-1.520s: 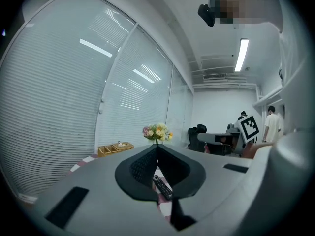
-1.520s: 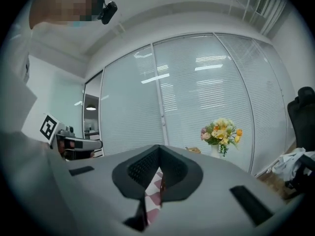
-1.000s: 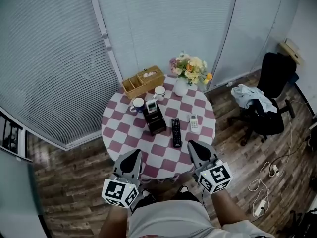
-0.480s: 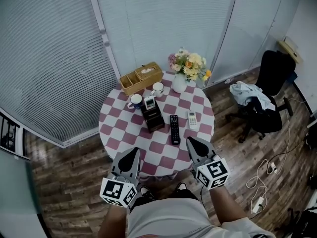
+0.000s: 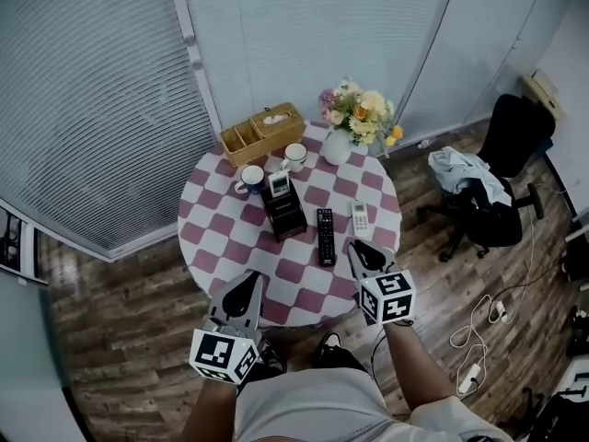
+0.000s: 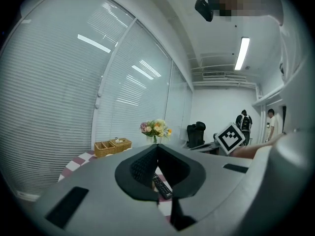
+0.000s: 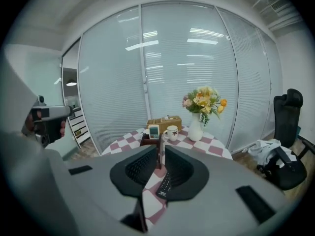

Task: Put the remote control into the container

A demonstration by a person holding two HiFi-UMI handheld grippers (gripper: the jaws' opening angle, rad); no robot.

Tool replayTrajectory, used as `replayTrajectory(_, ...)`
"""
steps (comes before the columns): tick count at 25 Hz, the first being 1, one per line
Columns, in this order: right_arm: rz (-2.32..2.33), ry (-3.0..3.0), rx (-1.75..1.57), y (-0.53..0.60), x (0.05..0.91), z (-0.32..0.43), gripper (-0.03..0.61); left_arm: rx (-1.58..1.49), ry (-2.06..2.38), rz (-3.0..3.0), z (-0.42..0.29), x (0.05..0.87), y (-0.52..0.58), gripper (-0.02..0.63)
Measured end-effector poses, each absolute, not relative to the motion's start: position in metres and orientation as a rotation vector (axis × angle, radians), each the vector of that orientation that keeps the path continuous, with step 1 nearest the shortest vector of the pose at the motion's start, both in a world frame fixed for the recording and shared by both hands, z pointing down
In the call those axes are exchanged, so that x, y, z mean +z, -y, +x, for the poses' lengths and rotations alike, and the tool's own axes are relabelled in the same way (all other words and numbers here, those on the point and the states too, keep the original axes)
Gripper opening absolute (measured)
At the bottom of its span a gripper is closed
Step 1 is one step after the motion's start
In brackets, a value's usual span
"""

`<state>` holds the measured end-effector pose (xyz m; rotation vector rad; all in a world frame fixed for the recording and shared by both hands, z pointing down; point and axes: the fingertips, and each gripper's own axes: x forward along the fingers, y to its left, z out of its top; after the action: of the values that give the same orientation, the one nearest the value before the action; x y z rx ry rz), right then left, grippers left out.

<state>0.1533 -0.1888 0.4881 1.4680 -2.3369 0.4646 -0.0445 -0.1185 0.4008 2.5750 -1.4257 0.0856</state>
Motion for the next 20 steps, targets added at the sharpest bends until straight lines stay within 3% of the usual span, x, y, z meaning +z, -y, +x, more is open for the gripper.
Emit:
replayTrajectory(8,1.359,2.115,0.661,0.234,0.582,0.143,0.216,0.063,1.412,2.524,-0.049,0.420,0.145,0.009)
replayTrajectory(20,1.323,1.842,0.824,0.323,0.686,0.140,0.236,0.087,1.402,2.472,-0.070,0.459,0.165,0.009)
